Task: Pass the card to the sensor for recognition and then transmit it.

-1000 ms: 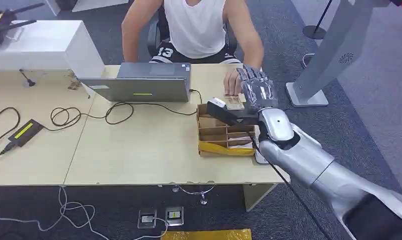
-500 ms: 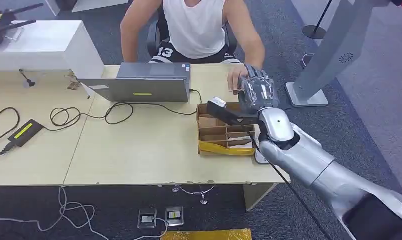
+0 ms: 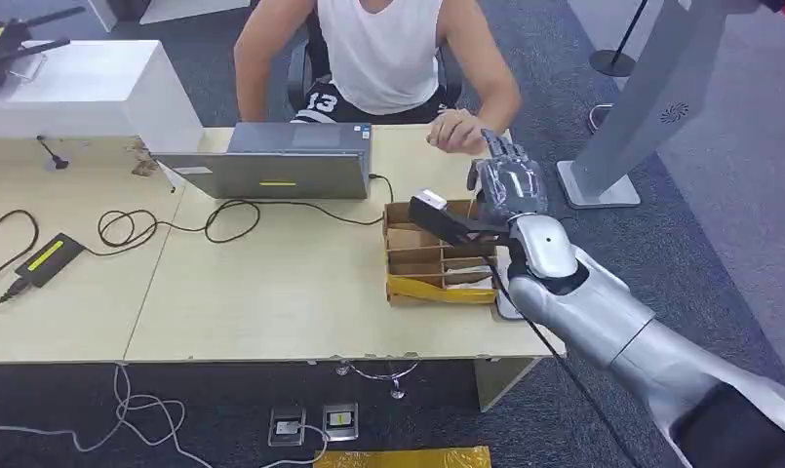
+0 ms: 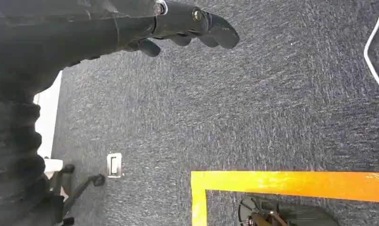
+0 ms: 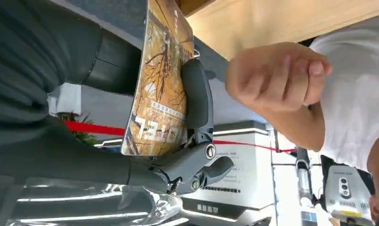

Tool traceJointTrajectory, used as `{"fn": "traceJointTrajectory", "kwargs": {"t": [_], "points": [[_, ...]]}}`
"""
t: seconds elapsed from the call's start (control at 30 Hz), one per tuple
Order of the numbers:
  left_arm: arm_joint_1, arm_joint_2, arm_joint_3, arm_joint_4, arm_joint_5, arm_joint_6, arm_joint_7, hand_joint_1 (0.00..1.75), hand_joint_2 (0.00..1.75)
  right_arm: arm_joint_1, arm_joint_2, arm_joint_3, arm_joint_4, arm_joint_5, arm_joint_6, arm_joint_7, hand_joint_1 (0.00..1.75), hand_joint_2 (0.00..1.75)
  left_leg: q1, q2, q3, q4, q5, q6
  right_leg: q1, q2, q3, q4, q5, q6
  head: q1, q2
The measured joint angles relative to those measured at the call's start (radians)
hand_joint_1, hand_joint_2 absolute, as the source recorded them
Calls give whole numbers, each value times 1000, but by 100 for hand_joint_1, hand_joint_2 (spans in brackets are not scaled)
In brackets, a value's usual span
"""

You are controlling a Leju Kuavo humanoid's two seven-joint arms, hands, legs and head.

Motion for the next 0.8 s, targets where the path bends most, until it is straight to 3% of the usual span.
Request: {"fn": "traceJointTrajectory", "kwargs": {"t": [0.1,0.33,0.8], "points": [[0,0,-1,0,6,2,0,0,175,17,-1,-16,-8,-22,-38,-20,175,175,0,0,0,0,0,0,0,0,0,0,0,0,0,0],[15,0,0,0,51,13,-8,0,175,162,-19,-111,-131,-100,-260,-64,175,175,0,0,0,0,0,0,0,0,0,-1,0,0,0,0],[20,-1,0,0,70,21,-11,0,175,285,-58,-233,-286,-116,-312,-72,175,175,0,2,1,0,0,0,0,1,0,-1,1,-1,0,0]]}}
